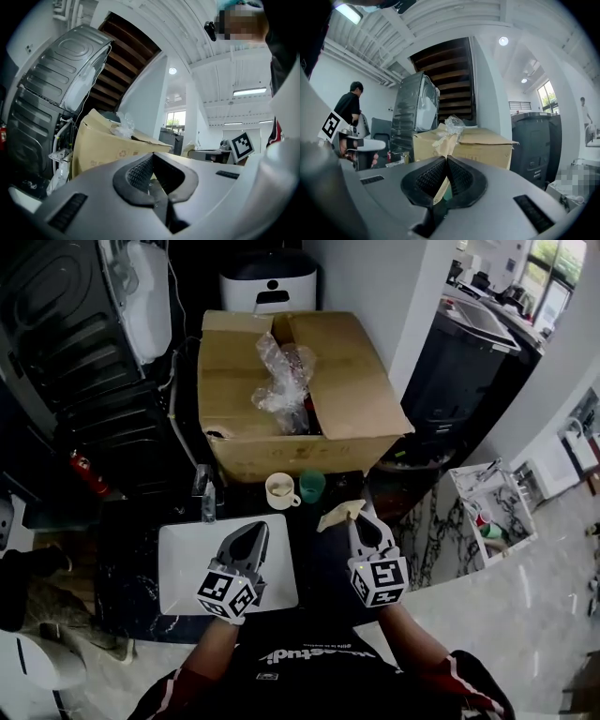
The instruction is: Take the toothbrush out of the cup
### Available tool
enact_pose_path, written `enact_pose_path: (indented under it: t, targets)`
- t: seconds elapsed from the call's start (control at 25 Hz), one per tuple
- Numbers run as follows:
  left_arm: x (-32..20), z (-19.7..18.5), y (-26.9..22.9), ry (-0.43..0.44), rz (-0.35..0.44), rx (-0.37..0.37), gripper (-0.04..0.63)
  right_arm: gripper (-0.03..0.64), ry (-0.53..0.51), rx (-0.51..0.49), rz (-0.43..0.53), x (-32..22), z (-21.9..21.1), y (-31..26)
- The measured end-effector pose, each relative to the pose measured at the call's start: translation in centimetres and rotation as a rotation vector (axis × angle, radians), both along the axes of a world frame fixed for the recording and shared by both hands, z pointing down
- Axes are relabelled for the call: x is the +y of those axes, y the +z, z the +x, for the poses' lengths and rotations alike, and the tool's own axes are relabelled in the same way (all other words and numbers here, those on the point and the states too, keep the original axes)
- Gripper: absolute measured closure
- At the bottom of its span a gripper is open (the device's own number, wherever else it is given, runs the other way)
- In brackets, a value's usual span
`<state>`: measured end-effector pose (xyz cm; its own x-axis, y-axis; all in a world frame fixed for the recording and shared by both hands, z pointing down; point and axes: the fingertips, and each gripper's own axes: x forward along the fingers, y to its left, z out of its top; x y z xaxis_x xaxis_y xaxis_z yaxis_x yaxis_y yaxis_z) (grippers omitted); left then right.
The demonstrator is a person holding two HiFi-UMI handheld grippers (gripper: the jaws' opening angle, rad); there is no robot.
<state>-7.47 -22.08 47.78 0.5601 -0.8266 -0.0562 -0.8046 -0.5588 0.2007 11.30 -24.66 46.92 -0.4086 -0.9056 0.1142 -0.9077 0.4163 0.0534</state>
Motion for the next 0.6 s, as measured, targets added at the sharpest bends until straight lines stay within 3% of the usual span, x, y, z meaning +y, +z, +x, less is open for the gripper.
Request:
enact_pose_path:
  t: [0.6]
  targets:
    - [-1.5,1.2,1.5,0.049,0.005,-0.067,0.578,0.58,0.044,-0.049,-0.051,2.5,0.9,1.4]
